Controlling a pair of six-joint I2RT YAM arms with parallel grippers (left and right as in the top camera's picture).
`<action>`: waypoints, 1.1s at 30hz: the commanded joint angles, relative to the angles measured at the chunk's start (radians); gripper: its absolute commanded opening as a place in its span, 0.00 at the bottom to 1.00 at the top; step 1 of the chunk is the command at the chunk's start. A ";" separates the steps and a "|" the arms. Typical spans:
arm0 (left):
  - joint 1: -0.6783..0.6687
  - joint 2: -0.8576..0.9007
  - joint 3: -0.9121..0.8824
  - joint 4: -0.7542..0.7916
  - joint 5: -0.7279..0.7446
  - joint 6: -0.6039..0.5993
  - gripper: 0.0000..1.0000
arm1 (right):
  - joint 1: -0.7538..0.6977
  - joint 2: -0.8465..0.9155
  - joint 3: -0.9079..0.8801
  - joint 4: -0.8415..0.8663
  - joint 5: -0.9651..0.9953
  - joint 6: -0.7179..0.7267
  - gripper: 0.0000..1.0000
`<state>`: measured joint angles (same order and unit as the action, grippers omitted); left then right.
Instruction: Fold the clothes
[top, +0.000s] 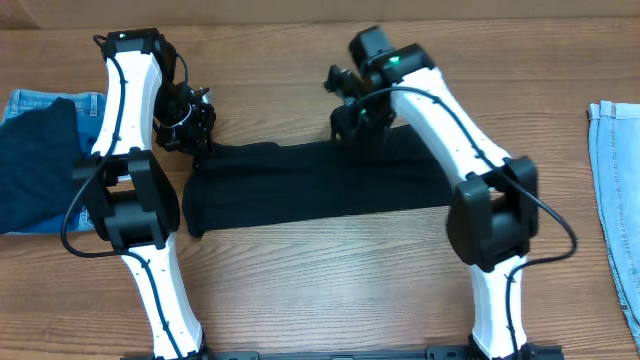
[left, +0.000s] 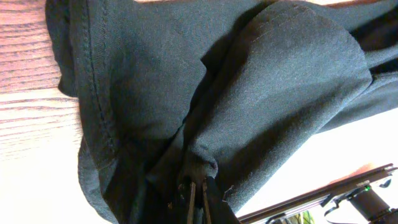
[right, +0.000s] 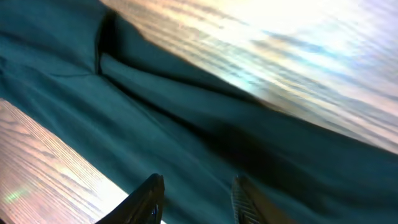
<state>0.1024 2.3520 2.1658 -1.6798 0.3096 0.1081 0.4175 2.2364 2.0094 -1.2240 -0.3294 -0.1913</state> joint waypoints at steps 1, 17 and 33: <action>0.000 -0.024 -0.003 -0.002 -0.006 0.016 0.05 | 0.037 0.067 0.006 0.036 0.006 0.014 0.39; -0.015 -0.024 -0.003 -0.011 0.001 -0.011 0.54 | 0.047 0.133 0.002 -0.006 0.014 0.092 0.43; -0.019 -0.024 -0.003 0.226 0.114 -0.056 0.52 | 0.046 0.149 -0.224 0.093 0.014 0.091 0.50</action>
<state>0.0910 2.3520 2.1651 -1.4494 0.3481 0.0765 0.4587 2.3272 1.8423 -1.1240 -0.3511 -0.1047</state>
